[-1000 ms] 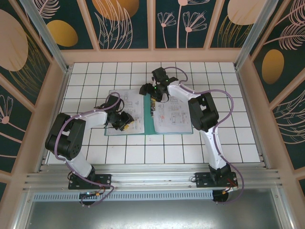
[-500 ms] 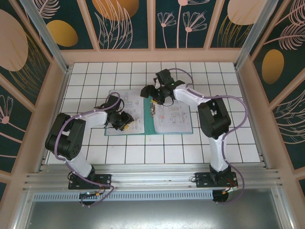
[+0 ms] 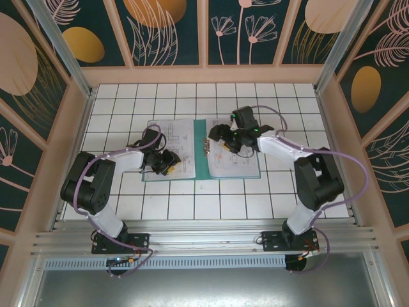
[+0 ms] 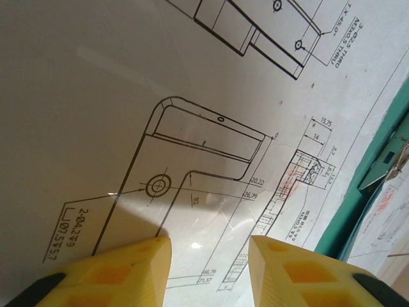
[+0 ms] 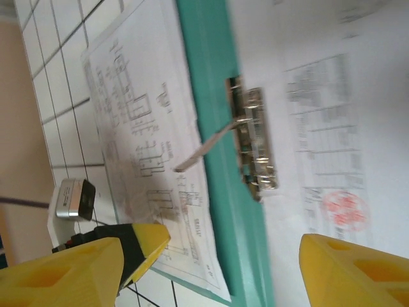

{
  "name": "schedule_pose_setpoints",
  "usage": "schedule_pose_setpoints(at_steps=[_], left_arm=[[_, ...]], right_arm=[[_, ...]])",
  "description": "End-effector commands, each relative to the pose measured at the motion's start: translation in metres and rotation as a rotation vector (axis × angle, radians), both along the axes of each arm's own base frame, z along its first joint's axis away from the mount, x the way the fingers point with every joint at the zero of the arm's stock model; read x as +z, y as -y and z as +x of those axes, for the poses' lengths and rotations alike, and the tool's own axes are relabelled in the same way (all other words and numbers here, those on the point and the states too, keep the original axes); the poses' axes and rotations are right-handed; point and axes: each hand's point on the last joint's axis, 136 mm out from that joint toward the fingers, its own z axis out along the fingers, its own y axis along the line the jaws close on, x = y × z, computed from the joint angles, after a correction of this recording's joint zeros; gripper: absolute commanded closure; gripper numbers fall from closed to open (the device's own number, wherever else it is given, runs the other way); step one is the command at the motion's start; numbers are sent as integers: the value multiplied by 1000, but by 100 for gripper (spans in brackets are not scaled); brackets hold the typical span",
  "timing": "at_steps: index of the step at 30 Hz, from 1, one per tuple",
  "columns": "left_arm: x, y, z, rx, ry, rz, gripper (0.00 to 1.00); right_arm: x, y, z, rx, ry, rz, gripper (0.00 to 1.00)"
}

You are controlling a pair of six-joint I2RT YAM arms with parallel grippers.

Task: Put the files into the folder

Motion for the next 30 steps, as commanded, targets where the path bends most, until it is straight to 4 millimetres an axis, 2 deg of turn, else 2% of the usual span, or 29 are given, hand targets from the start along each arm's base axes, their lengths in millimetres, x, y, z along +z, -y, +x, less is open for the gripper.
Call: schedule_pose_setpoints(at_steps=[1,5,8,13,18,21,25,27,30], left_arm=[[-24,0,-25,7,-101,26,60],[-18,20,-26,-5,-87,8,60],[-15,41,-27,-8,-80,-22,60],[-11,78,-28,-33,-75,-74,60],[-10,115,-26,-97,-72,-97,60],[-14,127,-28,-118,-79,-102,60],[-21,132,-35,-136,-99,-102,60],[-13,139,-29,-140,-79,-119,60],[-14,139,-30,-143,-82,-118,60]], right_arm=[[9,28,5,-123,20,41,29],[7,50,0,-175,21,40,31],[-1,57,-3,-196,-21,62,31],[-6,58,-3,-228,-58,111,32],[-8,50,5,-237,-90,156,33],[-16,46,10,-247,-129,164,34],[-24,42,20,-262,-154,173,35],[-24,39,27,-263,-149,180,37],[-23,35,37,-263,-142,189,37]])
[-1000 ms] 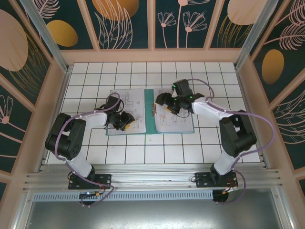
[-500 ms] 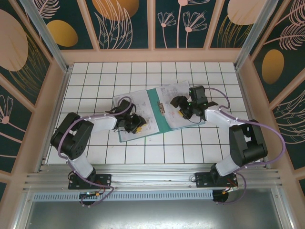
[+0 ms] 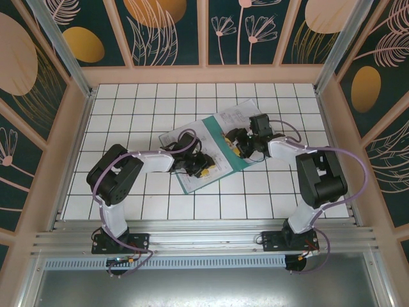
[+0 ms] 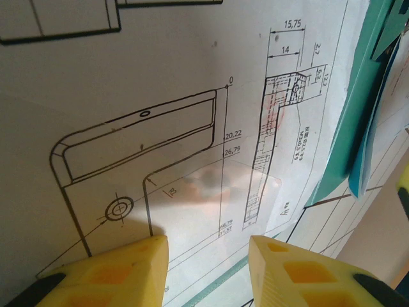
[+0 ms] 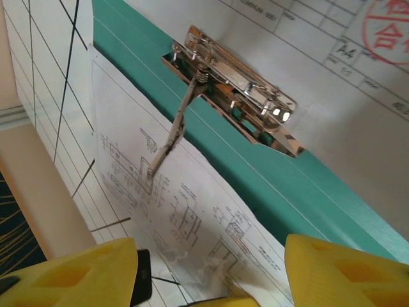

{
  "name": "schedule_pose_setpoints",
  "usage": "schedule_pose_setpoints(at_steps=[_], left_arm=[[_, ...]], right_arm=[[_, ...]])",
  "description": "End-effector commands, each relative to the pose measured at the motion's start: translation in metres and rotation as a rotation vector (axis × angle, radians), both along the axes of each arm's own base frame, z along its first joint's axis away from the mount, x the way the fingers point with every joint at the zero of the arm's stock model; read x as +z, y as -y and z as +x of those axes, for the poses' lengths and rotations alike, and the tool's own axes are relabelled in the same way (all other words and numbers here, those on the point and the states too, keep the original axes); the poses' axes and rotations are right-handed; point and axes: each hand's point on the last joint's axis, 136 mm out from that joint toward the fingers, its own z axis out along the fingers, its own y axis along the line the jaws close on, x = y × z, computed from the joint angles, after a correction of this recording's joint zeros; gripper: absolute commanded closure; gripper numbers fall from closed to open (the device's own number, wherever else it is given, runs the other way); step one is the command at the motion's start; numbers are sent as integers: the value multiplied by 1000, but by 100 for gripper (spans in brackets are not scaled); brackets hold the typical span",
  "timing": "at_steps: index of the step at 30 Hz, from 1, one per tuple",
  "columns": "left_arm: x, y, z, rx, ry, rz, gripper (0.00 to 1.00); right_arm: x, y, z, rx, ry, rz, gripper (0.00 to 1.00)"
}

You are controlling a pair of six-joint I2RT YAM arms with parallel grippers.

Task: Put the files into the folder

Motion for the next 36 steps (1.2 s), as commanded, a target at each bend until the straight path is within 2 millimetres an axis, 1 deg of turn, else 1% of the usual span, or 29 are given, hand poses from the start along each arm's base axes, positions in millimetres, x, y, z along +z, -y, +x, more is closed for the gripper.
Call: schedule_pose_setpoints(at_steps=[1,4,12,20,29,36], left_arm=[[-19,-3,-12,1,-69,43,60],[-21,-4,-13,0,-74,46,60],[-20,-3,-12,-7,-74,51,60],[-20,-5,-11,-5,-69,62,60],[-20,-6,-11,-1,-68,69,61],[-20,-7,-11,-1,-68,71,61]], right_arm=[[18,-7,23,-14,51,44,38],[12,-9,28,-17,32,41,39],[-2,-13,35,-20,-15,35,52],[-17,0,28,-45,-58,-21,61],[-20,6,24,-55,-64,-23,70],[-18,1,28,-59,-58,12,76]])
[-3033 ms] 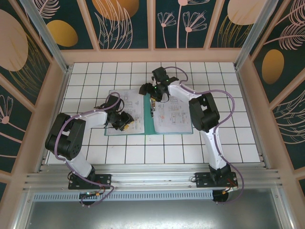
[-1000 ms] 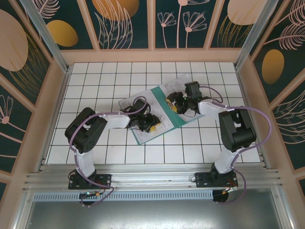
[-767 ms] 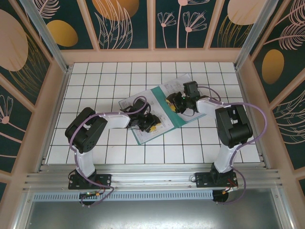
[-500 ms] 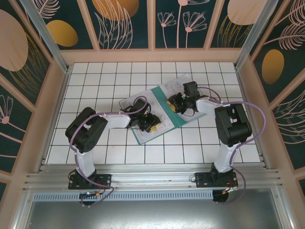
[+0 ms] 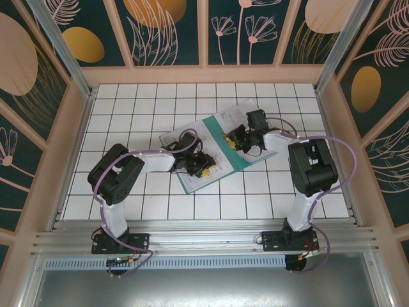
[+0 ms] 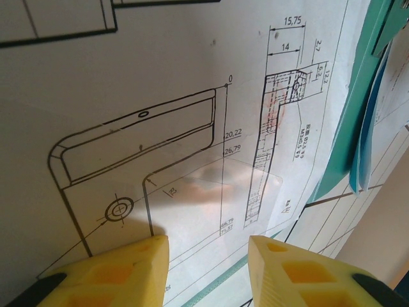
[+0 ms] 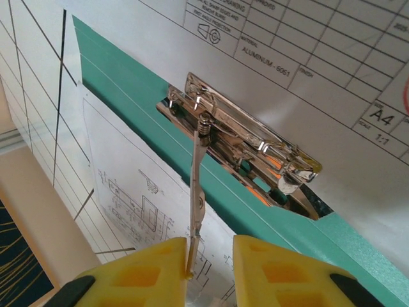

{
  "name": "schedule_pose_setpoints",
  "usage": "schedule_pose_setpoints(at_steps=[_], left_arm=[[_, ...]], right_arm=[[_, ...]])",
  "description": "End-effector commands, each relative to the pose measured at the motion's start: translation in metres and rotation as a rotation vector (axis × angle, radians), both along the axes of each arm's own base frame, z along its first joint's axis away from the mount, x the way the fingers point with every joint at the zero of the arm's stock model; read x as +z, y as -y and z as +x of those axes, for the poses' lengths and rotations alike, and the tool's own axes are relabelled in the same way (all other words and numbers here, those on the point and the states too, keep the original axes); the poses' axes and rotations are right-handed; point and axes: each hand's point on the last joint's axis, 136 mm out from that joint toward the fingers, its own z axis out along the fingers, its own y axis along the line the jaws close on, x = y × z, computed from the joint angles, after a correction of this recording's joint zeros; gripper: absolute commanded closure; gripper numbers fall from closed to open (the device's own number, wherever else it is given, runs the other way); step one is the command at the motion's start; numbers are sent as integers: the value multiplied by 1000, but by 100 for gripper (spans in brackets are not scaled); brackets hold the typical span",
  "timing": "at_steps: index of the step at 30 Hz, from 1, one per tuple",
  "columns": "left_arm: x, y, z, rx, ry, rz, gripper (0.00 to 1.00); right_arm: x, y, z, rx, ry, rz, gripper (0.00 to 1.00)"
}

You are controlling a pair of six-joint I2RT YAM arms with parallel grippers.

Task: Put the files into the folder

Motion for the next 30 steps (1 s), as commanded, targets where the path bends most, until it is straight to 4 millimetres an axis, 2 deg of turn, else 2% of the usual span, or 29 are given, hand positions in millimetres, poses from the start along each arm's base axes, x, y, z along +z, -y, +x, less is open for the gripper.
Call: schedule_pose_setpoints(at_steps=[1,10,16,21,30], left_arm=[[-20,-9,-11,5,-64,69,61],[-20,-10,-11,8,-64,70,61],[-19,-10,-11,12,-62,72,61],[-21,-11,-15,20,-77,60,61],[-29,-19,-26,34,-107,67,61]], right_arm=[[0,2,2,-16,-3,15,76],[-4,2,-1,-29,-25,28,87],[-11,6,-6,-20,-39,-5,100],[-32,13,-19,31,-87,-63,100],[-75,39,-48,75,-178,-151,100]])
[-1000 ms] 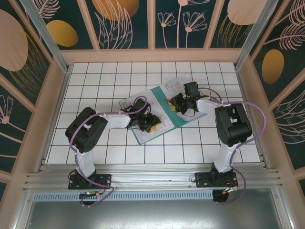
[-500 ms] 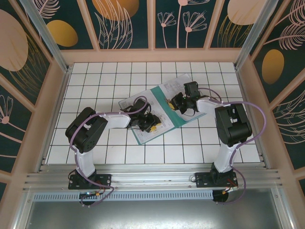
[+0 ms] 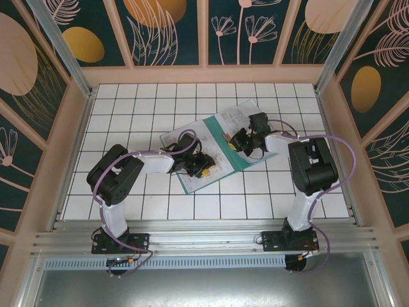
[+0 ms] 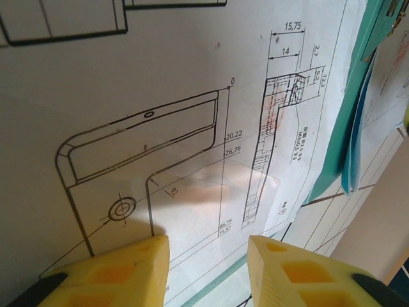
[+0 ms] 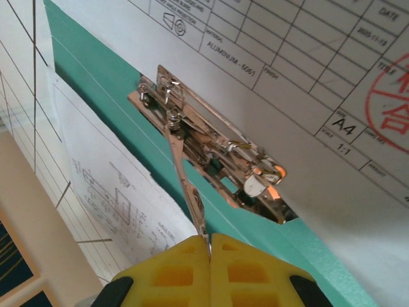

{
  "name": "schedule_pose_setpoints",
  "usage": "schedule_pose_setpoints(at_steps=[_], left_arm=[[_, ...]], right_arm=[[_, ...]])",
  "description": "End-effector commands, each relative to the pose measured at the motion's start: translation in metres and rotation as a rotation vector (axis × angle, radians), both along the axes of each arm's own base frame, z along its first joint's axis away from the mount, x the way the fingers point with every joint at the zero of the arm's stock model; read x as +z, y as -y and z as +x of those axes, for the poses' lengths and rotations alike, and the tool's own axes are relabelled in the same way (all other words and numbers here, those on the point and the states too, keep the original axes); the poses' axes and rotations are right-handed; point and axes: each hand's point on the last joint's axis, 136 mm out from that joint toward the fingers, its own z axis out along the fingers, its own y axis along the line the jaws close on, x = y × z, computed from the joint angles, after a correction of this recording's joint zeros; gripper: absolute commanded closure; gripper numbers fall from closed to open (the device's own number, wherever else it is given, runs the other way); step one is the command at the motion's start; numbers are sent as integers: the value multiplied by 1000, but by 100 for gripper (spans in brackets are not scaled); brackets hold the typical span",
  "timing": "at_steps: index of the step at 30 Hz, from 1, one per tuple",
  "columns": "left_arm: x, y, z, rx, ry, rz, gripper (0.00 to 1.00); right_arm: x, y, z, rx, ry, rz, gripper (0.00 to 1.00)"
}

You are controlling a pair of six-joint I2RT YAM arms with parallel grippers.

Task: Put the files into the folder

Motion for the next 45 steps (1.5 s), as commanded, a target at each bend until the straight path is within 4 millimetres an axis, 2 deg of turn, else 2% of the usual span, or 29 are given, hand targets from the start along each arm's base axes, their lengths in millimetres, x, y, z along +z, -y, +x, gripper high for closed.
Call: schedule_pose_setpoints(at_steps=[1,36,45], left_arm=[[-28,-18,-24,19,-112,85,61],[-31,-22,-27,23,-122,101,61],[-32,-23,-28,26,-125,102,61]], right_arm=[[-60,32,-38,3,-180,-149,100],[-93,69,-46,-28,-307,-344,100],[-105,79,-55,-14,-348,-396,100]])
